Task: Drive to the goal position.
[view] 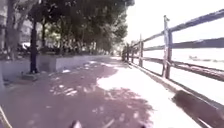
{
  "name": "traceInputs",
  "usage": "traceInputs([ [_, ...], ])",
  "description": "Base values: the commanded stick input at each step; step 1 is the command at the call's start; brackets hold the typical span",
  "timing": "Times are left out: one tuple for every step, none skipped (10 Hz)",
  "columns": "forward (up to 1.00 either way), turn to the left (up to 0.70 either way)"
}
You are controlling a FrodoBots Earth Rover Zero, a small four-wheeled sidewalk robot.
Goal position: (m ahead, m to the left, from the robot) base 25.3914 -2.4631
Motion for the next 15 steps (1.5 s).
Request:
traceInputs([
  [0.70, 0.00],
  [0.70, 0.00],
  [0.70, 0.00],
  [0.70, 0.00],
  [0.70, 0.00],
  [0.70, 0.00],
  [0.70, 0.00],
  [0.70, 0.00],
  [0.70, 0.00],
  [0.70, 0.00],
  [0.70, 0.00],
  [0.70, 0.00],
  [0.70, 0.00],
  [0.70, 0.00],
  [0.70, 0.00],
])
